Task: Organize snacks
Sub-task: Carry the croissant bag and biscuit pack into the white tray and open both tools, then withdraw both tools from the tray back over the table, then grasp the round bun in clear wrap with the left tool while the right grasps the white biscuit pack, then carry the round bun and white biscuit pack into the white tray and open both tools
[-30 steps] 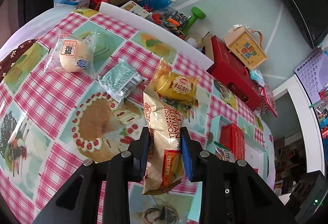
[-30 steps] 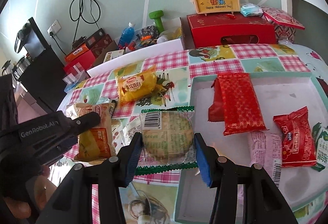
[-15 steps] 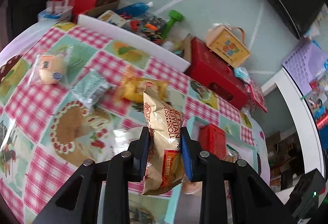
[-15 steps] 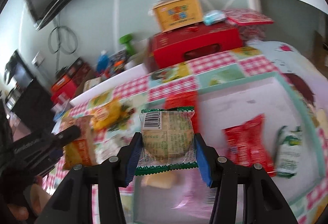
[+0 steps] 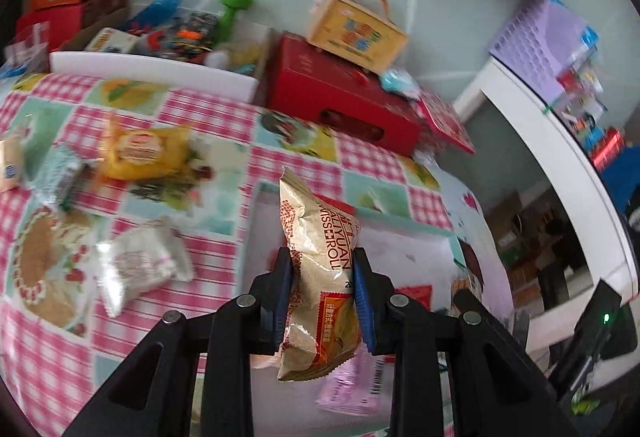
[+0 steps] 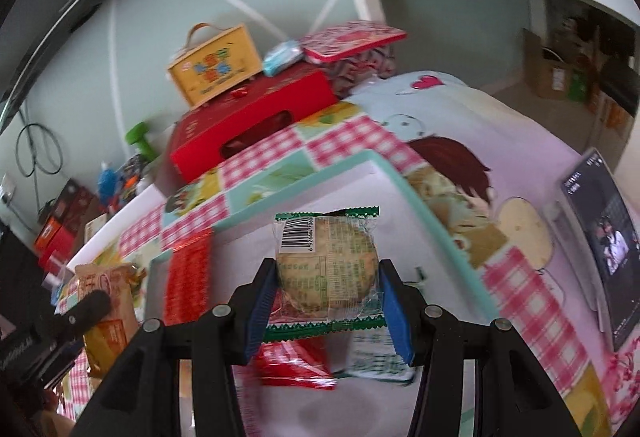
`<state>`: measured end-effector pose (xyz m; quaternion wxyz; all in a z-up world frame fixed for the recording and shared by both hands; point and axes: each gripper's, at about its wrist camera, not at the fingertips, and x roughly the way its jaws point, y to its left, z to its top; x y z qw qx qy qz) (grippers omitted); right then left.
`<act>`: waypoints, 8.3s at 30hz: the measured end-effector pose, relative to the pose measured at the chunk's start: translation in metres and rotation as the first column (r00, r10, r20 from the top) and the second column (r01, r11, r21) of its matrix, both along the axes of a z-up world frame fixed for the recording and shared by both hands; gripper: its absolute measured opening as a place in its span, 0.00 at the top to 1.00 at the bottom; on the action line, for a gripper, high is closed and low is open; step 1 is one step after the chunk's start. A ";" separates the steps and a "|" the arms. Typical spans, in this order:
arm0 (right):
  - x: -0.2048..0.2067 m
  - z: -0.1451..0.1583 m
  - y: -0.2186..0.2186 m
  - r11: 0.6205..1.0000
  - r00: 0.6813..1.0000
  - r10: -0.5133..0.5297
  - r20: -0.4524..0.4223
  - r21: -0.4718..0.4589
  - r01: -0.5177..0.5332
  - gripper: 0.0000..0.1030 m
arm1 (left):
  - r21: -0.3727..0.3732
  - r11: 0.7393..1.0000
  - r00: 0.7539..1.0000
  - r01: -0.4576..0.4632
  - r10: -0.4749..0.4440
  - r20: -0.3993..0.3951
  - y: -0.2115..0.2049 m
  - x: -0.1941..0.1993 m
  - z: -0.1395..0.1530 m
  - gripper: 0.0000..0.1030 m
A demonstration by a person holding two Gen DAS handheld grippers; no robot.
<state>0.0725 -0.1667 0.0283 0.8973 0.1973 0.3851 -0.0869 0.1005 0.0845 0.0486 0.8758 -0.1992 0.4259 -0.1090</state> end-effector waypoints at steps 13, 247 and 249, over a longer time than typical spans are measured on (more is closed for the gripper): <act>0.005 -0.014 -0.014 1.000 0.999 -0.028 -0.032 -0.008 0.027 0.48 | 0.069 0.984 0.986 0.163 -0.161 -0.030 -0.063 0.003 -0.015 0.71; 0.086 -0.058 0.315 0.609 0.609 0.664 -0.434 -0.160 -0.777 0.09 | 0.246 0.874 0.849 -0.419 0.473 -0.236 0.237 -0.028 -0.085 0.28; 0.085 -0.057 0.318 0.604 0.605 0.663 -0.440 -0.164 -0.780 0.10 | 0.246 0.874 0.849 -0.419 0.473 -0.237 0.239 -0.029 -0.085 0.28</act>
